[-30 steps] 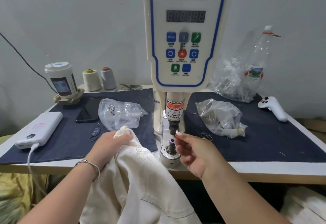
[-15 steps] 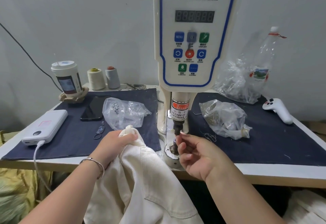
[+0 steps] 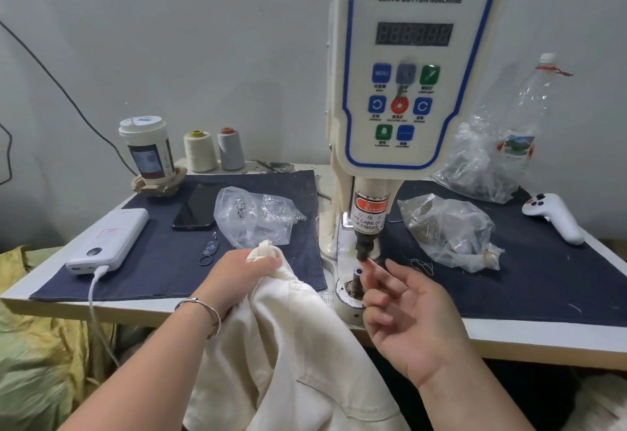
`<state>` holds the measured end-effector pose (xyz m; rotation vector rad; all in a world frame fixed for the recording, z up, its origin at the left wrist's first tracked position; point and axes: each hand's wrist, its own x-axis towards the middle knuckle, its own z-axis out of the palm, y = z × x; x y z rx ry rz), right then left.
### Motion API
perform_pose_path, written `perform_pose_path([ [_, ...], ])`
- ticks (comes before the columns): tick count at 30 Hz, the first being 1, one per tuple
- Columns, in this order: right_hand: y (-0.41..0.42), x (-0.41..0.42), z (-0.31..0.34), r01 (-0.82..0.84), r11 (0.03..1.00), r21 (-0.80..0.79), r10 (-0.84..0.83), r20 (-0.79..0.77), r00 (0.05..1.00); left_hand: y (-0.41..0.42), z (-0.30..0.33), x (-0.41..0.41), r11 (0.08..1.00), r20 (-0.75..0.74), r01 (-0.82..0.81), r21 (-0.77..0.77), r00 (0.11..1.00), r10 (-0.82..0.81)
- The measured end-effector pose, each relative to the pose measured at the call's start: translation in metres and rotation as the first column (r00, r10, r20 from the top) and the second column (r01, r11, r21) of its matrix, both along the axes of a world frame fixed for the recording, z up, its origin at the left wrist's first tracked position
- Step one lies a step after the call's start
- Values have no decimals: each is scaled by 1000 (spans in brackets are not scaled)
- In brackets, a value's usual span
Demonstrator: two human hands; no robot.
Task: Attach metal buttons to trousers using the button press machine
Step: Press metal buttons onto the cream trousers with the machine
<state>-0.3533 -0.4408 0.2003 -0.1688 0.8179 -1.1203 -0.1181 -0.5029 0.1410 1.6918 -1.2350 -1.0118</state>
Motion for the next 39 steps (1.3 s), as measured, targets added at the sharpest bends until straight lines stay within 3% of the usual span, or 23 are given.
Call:
perform_pose_path([
  [3, 15, 20, -9, 40, 995, -88, -56, -188, 981, -2, 0, 3, 1000, -7, 20, 12, 1000, -20],
  [6, 16, 56, -12, -101, 939, -328, -69, -468, 881, -4, -2, 5, 999, -23, 31, 15, 999, -31],
  [8, -2, 81, -10, -323, 810, -489, -200, -749, 632, -4, -1, 7, 999, -35, 51, 14, 998, -51],
  [10, -32, 107, -13, -584, 668, -460, -427, -881, 205, -3, 2, 9, 997, -72, 80, 20, 994, -78],
  [11, -48, 120, -15, -668, 628, -398, -504, -863, 40, -4, 3, 11, 995, -74, 94, 23, 993, -92],
  [12, -63, 133, -17, -714, 604, -353, -545, -837, -47, -5, 3, 12, 994, -55, 103, 28, 993, -102],
  [14, -93, 156, -20, -747, 589, -308, -586, -799, -134, -9, 3, 14, 994, -1, 103, 42, 995, -103],
  [18, -150, 183, -26, -731, 679, -61, -533, -726, -435, -14, 4, 13, 990, -57, 107, 87, 993, -102],
  [21, -183, 196, -34, -680, 729, 79, -482, -646, -591, -19, 1, 14, 986, -47, 119, 120, 992, -114],
  [23, -196, 203, -40, -653, 752, 92, -473, -614, -632, -22, -3, 15, 985, -16, 111, 133, 994, -110],
  [29, -204, 210, -53, -671, 737, 80, -509, -588, -629, -37, -5, 8, 986, 157, 68, 149, 983, -91],
  [31, -203, 208, -57, -672, 739, 50, -514, -603, -610, -37, -3, 5, 978, 259, 136, 160, 950, -175],
  [34, -201, 203, -59, -681, 733, -5, -528, -636, -563, -38, -2, 7, 975, 347, 101, 199, 923, -167],
  [39, -196, 199, -59, -720, 691, -65, -562, -674, -480, -41, -2, 6, 973, 326, 135, 190, 926, -192],
])
